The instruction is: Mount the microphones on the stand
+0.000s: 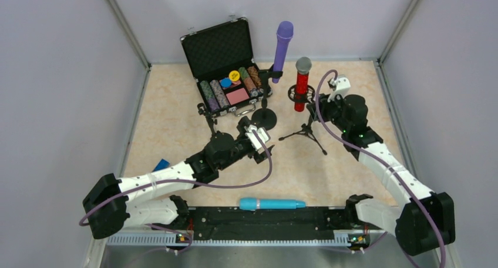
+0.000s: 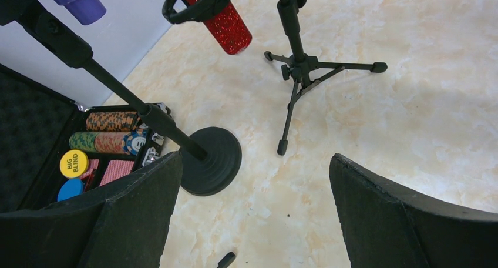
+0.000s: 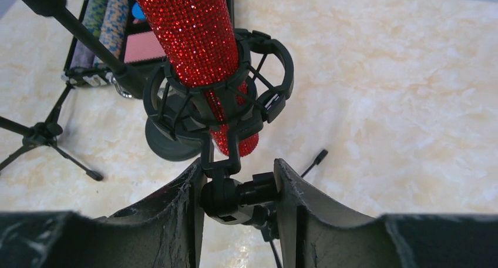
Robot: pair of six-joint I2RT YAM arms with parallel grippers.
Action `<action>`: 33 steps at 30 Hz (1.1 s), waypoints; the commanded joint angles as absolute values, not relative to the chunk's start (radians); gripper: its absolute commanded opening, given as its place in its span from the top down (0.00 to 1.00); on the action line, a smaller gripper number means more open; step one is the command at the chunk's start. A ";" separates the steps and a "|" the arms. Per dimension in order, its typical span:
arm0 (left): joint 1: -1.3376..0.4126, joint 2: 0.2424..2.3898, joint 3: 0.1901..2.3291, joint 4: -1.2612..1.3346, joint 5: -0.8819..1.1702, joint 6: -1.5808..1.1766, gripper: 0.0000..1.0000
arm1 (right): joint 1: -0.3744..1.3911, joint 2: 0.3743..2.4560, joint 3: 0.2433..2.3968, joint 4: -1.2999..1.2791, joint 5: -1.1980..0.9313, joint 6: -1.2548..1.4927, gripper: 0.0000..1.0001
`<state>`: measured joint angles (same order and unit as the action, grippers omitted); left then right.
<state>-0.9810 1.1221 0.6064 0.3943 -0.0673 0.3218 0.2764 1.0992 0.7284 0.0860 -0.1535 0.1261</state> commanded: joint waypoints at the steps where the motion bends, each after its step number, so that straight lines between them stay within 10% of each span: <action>1: -0.984 1.123 0.649 0.422 -0.061 0.335 0.01 | 0.273 0.997 0.756 0.203 -0.122 0.140 0.88; 33: -0.986 1.136 0.646 0.423 -0.061 0.330 0.01 | 0.273 1.218 1.092 0.300 0.188 0.054 1.00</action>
